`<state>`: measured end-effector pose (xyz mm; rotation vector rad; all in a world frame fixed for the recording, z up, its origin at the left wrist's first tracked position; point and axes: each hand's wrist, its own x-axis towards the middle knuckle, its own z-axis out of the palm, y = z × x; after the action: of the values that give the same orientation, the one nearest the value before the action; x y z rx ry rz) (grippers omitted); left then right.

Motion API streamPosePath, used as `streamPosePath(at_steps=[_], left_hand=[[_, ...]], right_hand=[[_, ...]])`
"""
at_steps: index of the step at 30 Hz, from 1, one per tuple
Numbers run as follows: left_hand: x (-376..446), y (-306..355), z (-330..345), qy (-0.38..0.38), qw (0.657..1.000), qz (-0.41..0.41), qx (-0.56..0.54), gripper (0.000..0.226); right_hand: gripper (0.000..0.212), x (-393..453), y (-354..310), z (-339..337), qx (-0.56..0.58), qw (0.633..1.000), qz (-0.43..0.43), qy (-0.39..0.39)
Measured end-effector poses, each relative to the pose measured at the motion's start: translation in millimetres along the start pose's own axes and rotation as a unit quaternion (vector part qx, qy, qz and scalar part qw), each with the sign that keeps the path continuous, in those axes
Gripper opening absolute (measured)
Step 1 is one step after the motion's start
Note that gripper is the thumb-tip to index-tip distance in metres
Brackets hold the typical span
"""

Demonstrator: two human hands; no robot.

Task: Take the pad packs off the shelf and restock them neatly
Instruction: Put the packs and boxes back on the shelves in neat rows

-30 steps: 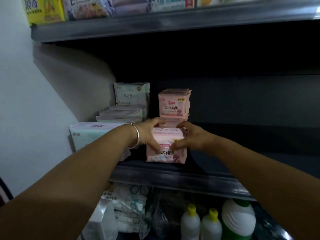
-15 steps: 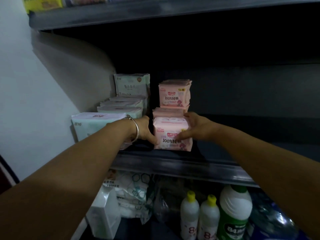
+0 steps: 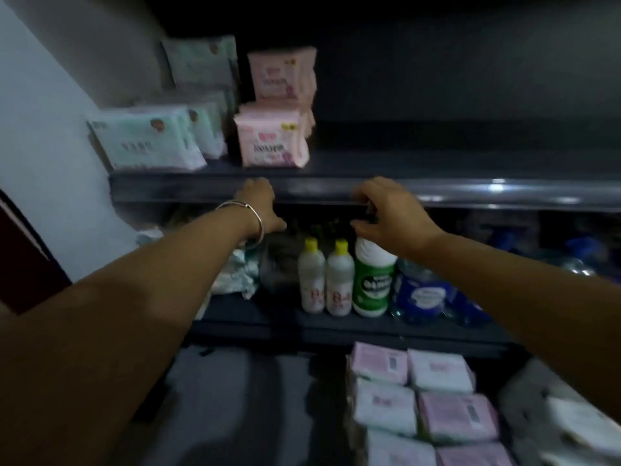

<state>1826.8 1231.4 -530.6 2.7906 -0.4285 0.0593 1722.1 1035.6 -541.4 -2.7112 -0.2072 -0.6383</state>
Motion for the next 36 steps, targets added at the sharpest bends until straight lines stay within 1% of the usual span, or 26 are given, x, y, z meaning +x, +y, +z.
streamPosePath(at_steps=[3,6,11,15,18,22,25,27,28,32,34,36], left_hand=[[-40.6,23.3,57.4,-0.075,0.997,0.036,0.006,0.061],[-75.1,49.1,109.9,-0.139,0.988,0.066,0.021,0.058],[-112.7,84.9,175.2,-0.226,0.966,0.112,0.054,0.064],[-122.0,99.5,220.4,-0.297,0.936,0.154,0.106,0.066],[-124.5,98.9,255.1,-0.331,0.912,0.184,0.154,0.067],[-125.6,82.2,283.3,-0.345,0.886,0.199,0.238,0.074],[-127.8,69.1,293.1,-0.349,0.866,0.207,0.292,0.082],[-130.5,65.4,300.5,-0.330,0.866,0.218,0.306,0.085],[-131.8,65.0,303.7,-0.315,0.867,0.226,0.313,0.083],[-134.4,67.9,311.5,-0.257,0.870,0.253,0.335,0.067],[-134.2,68.1,313.5,-0.248,0.870,0.256,0.340,0.063],[-132.0,66.4,313.5,-0.252,0.869,0.255,0.342,0.066]], right_hand=[[0.041,-64.8,27.2,10.3,-0.005,0.996,0.034,-0.077],[0.047,-124.0,58.4,17.8,-0.033,0.985,0.060,-0.159],[0.059,-199.5,100.1,25.0,-0.075,0.951,0.094,-0.284],[0.063,-233.8,126.6,42.0,-0.083,0.929,0.140,-0.334],[0.067,-251.4,139.2,69.4,-0.087,0.910,0.172,-0.368],[0.067,-255.6,145.9,105.5,-0.116,0.893,0.166,-0.402],[0.073,-249.9,147.1,120.8,-0.126,0.884,0.169,-0.417],[0.077,-247.1,147.9,129.8,-0.145,0.880,0.171,-0.420],[0.078,-247.3,147.6,133.1,-0.159,0.879,0.167,-0.418],[0.075,-249.2,146.9,138.4,-0.192,0.889,0.141,-0.392],[0.072,-250.4,147.2,138.7,-0.186,0.896,0.136,-0.381],[0.068,-251.0,147.8,136.8,-0.182,0.901,0.128,-0.372]])
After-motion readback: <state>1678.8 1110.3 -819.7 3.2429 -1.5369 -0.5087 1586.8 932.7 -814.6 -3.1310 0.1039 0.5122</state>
